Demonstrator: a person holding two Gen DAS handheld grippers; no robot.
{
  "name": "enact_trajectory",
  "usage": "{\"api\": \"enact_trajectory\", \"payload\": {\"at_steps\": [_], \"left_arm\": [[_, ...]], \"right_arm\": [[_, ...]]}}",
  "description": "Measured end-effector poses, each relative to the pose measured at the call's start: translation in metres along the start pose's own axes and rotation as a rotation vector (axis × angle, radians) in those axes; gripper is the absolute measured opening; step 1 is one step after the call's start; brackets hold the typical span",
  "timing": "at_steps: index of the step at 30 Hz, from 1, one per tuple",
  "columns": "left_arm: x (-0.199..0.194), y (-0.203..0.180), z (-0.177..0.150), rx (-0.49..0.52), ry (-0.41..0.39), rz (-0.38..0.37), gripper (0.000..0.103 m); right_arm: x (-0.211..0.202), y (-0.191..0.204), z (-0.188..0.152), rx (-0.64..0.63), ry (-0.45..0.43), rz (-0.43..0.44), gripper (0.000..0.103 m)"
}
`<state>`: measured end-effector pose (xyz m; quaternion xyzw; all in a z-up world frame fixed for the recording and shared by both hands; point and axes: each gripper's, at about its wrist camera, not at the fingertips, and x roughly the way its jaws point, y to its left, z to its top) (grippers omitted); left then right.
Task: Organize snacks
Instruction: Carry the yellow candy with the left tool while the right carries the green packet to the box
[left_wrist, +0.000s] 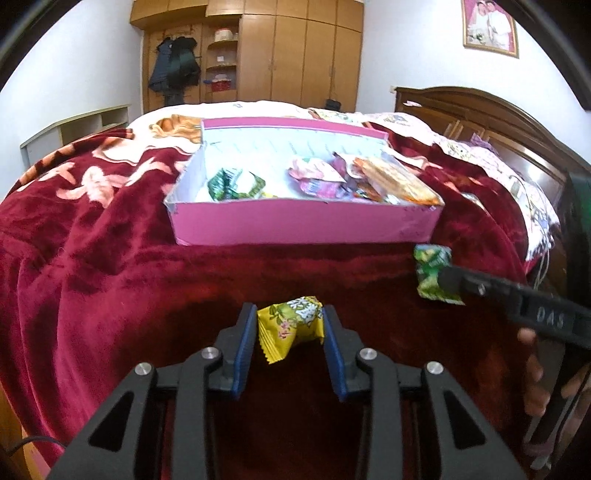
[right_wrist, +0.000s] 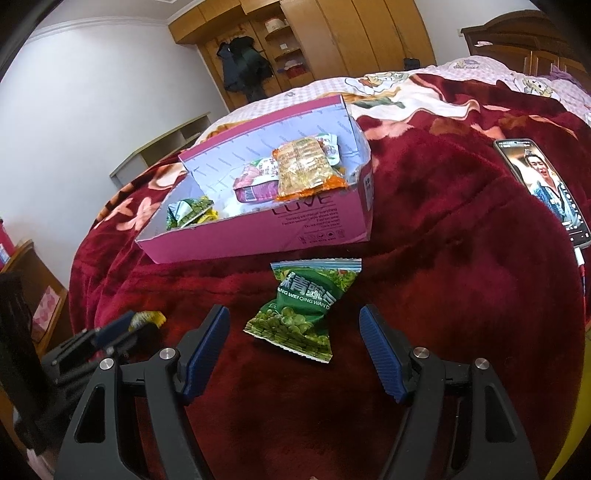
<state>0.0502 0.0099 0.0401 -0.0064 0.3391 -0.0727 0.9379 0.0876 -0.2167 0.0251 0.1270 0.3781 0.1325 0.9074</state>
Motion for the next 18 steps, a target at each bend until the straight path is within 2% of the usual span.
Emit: {"api": "enact_trajectory", "payload": {"at_steps": [7,18], "left_arm": [[0.012,0.014,0.004,-0.053,0.009,-0.001,0.036],[0.016,0.014,0.000,-0.060,0.006,-0.006,0.037]], "right_arm": [[0.013,0.002,0.001,-0.009,0.016,-0.023,0.074],[0.027,0.001,-0.002,-0.022,0.000,-0.079,0.073]]}}
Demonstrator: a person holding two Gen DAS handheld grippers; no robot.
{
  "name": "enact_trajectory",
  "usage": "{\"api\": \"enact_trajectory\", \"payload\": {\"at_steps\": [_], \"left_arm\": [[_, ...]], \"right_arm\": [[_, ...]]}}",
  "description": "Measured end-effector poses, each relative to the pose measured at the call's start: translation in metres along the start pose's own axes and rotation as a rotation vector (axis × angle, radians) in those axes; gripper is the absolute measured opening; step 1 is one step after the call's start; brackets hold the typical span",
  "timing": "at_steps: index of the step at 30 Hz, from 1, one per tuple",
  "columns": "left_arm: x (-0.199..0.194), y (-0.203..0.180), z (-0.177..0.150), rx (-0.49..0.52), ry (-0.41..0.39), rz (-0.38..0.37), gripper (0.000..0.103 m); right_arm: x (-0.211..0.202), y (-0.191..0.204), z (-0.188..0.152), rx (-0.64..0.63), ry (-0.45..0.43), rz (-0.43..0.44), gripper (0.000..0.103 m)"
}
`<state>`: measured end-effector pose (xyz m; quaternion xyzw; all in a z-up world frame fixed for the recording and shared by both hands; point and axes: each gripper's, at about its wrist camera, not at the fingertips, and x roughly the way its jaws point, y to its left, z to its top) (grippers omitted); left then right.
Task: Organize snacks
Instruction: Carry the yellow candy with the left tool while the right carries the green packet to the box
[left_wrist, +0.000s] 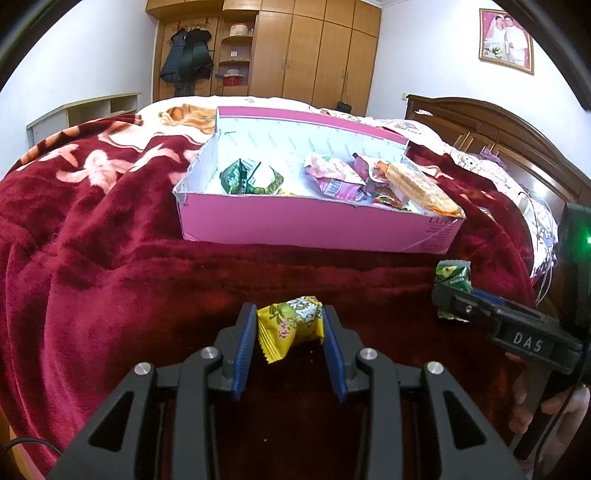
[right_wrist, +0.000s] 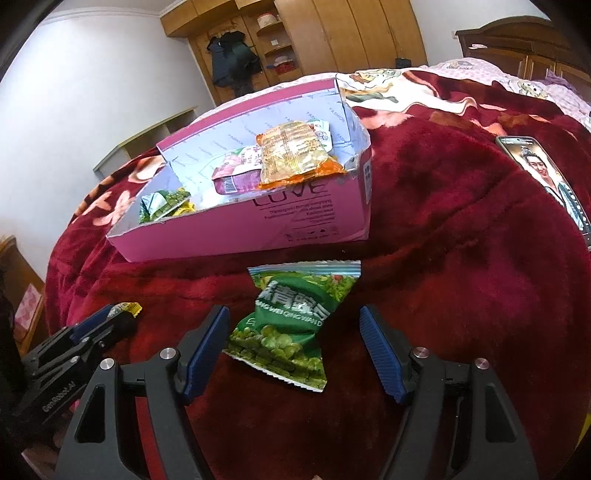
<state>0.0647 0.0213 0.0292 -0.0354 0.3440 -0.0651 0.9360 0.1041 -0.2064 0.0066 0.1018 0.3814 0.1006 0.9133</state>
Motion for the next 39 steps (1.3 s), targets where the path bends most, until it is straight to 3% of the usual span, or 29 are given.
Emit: {"api": "enact_trajectory", "payload": {"at_steps": [4,11,22,39], "left_arm": [[0.001,-0.001,-0.001,0.008,-0.005,0.005,0.037],[0.000,-0.001,-0.001,0.015,-0.009,0.008,0.037],[-0.006,-0.002,0.002,0.011,-0.013,-0.003,0.037],[-0.021,-0.004,0.020,0.020,-0.074,-0.004,0.037]], "right_arm": [[0.003,0.002,-0.003,-0.015,-0.003,-0.023,0.068],[0.001,-0.006,-0.004,0.004,-0.005,-0.033,0.047],[-0.011,-0.006,-0.006,0.012,-0.054,0.020,0.045],[-0.038,0.021,-0.005,-0.080,-0.137,0.119,0.044]]}}
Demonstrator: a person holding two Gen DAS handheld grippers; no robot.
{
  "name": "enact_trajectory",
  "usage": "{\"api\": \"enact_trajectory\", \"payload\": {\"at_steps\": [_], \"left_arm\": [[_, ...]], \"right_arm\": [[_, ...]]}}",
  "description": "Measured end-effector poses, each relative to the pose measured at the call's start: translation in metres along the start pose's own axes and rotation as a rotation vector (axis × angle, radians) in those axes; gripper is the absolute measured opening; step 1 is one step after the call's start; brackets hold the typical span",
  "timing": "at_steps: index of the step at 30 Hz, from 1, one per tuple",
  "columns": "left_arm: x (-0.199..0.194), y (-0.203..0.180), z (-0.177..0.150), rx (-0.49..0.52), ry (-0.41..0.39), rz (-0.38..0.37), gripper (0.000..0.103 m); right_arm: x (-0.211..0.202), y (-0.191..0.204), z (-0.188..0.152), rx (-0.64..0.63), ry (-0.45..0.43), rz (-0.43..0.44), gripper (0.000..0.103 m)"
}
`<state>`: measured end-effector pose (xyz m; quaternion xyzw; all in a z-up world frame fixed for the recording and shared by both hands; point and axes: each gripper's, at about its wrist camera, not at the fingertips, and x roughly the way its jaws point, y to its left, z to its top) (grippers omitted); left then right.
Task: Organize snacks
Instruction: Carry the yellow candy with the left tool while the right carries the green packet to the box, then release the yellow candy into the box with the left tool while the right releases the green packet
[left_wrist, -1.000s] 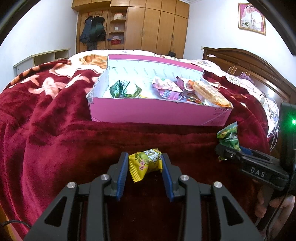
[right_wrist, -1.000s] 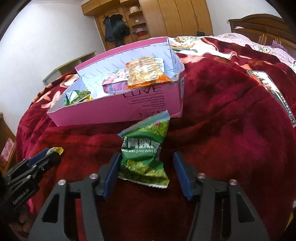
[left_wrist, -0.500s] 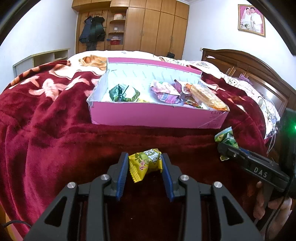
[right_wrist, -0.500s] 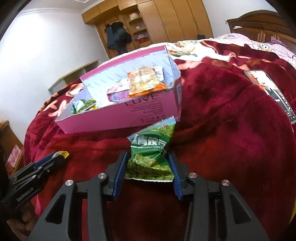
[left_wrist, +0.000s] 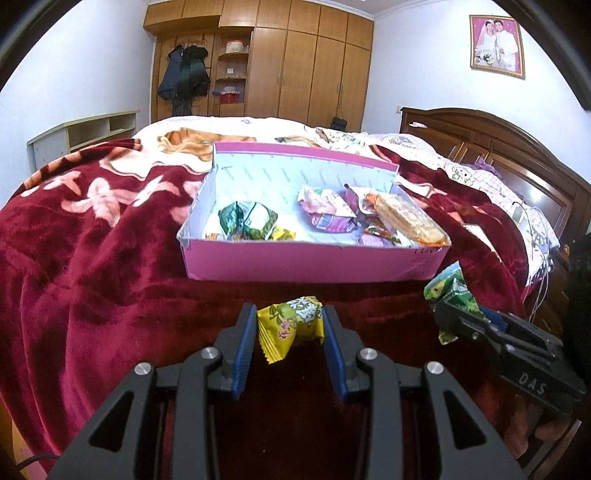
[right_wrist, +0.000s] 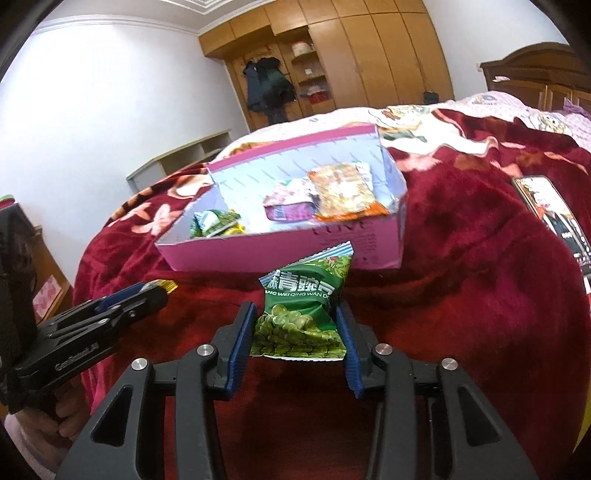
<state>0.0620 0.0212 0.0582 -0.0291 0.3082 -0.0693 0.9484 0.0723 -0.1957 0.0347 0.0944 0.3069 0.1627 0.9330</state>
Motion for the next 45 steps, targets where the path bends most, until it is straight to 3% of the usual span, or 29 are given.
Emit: {"api": "enact_trajectory", "payload": {"at_steps": [21,34,45], "left_arm": [[0.019,-0.009,0.054,0.023,-0.070,-0.012,0.037],[0.061,-0.008,0.086,0.030,-0.064,0.007,0.037],[0.100,0.004,0.091,0.013,-0.017,0.039,0.037]], "right_arm": [[0.004,0.014,0.049,-0.072,-0.066,0.040,0.044],[0.038,0.011,0.077,-0.084,-0.048,0.031,0.044],[0.073,0.007,0.085,-0.092,-0.002,0.023,0.044]]}}
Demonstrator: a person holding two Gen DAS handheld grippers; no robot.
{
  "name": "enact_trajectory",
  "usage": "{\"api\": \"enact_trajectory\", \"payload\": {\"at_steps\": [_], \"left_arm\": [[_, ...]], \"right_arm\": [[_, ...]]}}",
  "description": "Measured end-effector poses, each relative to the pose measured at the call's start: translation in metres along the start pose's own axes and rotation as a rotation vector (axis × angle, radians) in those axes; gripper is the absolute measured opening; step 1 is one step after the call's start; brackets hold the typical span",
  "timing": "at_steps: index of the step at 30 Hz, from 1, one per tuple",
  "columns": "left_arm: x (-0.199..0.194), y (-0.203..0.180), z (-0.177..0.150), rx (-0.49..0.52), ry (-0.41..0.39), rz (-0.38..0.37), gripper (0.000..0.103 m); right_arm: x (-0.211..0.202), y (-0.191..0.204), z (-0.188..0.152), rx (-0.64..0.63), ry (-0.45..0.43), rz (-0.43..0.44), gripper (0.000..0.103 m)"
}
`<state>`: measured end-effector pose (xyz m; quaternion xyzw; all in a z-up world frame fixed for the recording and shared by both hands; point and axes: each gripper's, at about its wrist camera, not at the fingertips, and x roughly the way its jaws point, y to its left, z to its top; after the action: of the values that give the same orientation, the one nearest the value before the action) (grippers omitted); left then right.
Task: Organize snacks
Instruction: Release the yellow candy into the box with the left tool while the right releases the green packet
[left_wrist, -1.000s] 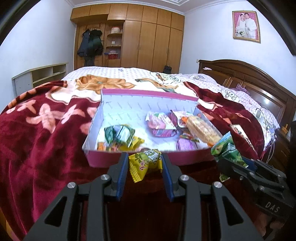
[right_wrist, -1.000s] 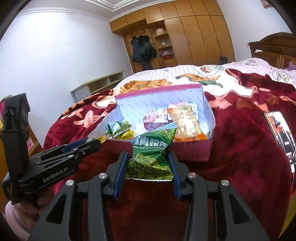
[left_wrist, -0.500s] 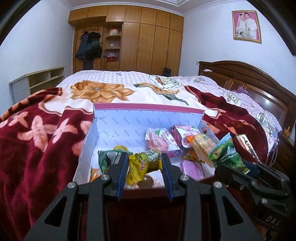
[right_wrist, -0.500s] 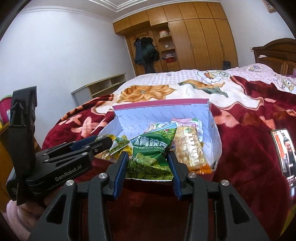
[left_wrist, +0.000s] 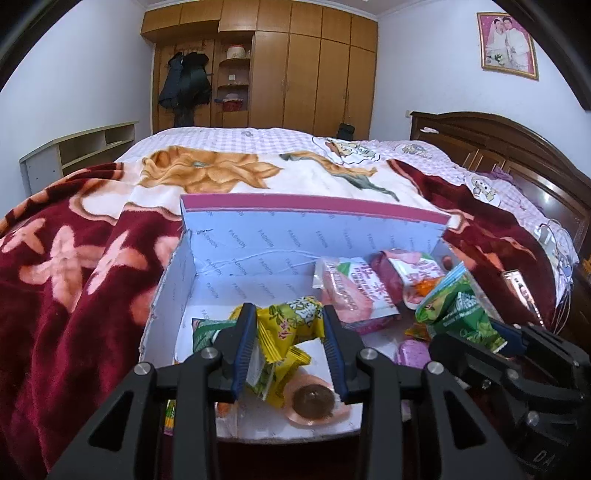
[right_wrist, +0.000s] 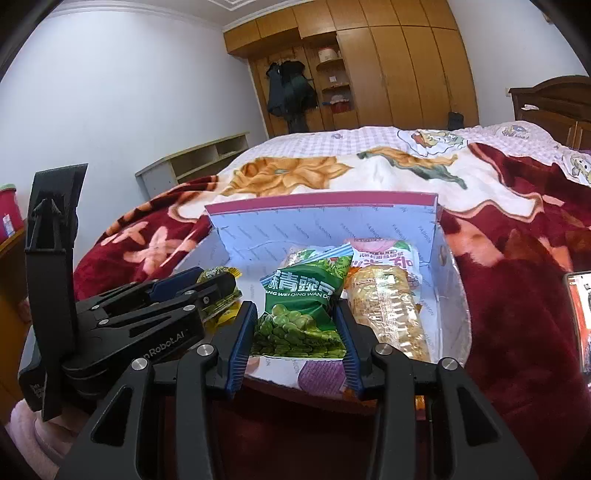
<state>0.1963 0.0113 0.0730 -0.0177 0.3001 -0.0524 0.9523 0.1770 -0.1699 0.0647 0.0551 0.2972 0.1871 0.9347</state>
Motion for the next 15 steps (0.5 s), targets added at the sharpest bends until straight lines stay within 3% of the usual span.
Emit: {"api": "enact_trajectory", "payload": {"at_steps": [7,15], "left_arm": [[0.008,0.001,-0.001,0.005,0.003,0.008,0.039],[0.010,-0.001,-0.001,0.021,0.007,-0.002,0.051]], "right_arm": [[0.012,0.002,0.000,-0.019,0.015,-0.007,0.044],[0.018,0.001,0.000,-0.016,0.022,-0.009,0.044]]}}
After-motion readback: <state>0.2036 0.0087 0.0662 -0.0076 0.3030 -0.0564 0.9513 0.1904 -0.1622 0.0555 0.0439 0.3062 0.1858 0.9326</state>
